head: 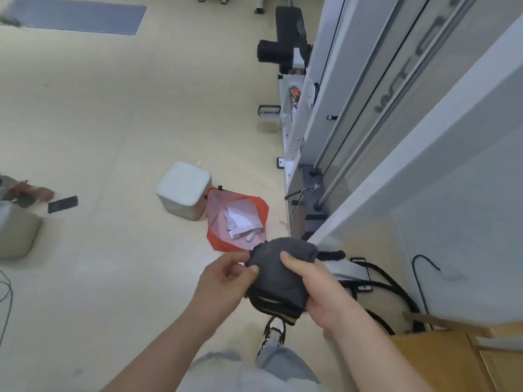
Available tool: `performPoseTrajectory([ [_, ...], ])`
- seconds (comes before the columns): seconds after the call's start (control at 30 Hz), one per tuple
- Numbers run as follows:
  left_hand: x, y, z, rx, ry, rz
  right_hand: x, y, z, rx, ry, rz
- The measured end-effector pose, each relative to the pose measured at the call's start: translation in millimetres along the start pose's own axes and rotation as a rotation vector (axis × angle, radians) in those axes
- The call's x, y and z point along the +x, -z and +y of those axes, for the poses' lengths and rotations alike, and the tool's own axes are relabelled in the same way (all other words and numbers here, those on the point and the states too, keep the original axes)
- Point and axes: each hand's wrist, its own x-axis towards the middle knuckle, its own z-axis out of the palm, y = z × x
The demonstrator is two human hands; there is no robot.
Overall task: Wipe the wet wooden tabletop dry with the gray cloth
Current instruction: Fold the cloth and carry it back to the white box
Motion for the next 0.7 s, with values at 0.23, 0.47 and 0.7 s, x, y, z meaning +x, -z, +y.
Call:
performPoseTrajectory([
  [0.23,63,52,22,-0.456,0.215,-0.359,60,-39,-64,-0.026,-0.097,-0.323],
  [0.47,138,145,39,-0.582,0.209,-0.428,137,-134,-94,-0.122,-0.106,-0.367],
  [0.7,305,303,71,-0.441,0.122,-0.566,276,-287,-105,-0.062,-0.161,-0.19],
])
